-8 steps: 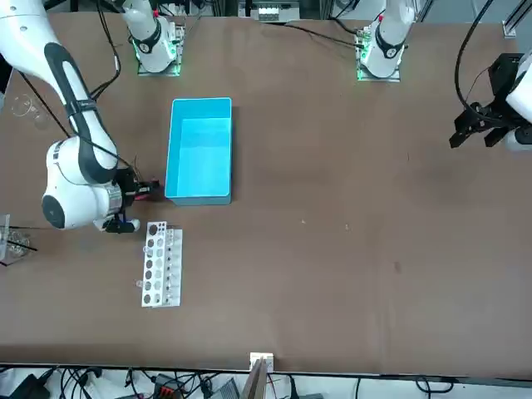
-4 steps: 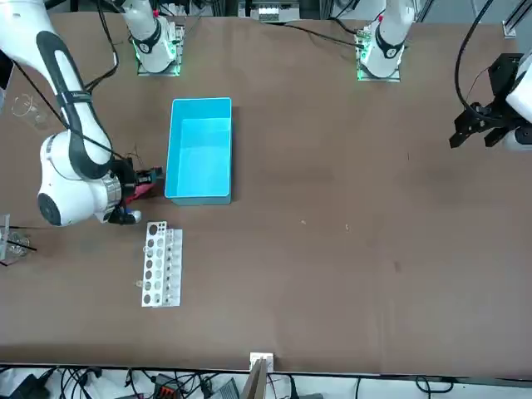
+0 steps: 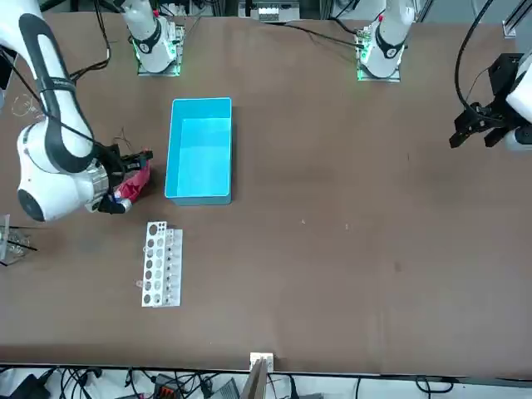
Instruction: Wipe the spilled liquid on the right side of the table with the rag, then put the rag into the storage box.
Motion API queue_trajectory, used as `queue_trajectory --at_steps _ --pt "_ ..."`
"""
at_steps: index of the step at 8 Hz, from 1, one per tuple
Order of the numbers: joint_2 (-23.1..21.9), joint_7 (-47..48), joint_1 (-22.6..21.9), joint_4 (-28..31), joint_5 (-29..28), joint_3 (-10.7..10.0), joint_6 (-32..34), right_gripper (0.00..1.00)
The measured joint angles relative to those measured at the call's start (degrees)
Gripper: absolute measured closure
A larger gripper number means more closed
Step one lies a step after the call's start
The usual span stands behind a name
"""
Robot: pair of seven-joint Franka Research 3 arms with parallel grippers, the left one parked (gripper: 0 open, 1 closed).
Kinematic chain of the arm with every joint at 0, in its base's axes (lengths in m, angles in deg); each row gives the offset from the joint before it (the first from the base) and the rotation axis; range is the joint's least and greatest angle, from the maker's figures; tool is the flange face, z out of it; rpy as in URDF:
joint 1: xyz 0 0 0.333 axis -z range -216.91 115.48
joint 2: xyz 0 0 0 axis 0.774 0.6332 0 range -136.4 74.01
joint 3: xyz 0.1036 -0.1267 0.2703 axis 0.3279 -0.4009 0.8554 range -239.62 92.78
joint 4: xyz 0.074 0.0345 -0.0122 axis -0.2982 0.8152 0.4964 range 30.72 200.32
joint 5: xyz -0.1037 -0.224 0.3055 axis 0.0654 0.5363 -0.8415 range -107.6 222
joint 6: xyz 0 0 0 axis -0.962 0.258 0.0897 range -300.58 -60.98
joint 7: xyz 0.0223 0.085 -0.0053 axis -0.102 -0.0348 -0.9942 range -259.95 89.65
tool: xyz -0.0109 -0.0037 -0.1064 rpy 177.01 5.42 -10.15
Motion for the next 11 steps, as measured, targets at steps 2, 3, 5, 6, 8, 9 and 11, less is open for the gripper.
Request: queue_trajectory --at_steps 2,3,5,6,8,9,11 --pt "0.0 -1.8 1.1 -0.1 1.1 -0.1 1.2 0.98" --pt "0.0 -3.2 1.7 -0.1 4.4 -0.3 1.3 0.98" --pt "0.6 -5.3 3.8 0.2 12.9 -0.7 -1.7 0.98" --pt "1.1 -5.5 4.8 0.8 16.5 -0.8 -4.3 0.98" --pt "2.4 -6.0 7.5 1.5 26.2 -0.9 -9.0 0.98" --pt "3.0 -6.4 9.3 1.5 31.4 -1.0 -11.2 0.98" --pt "4.0 -8.0 13.9 1.5 40.8 -1.1 -15.6 0.98"
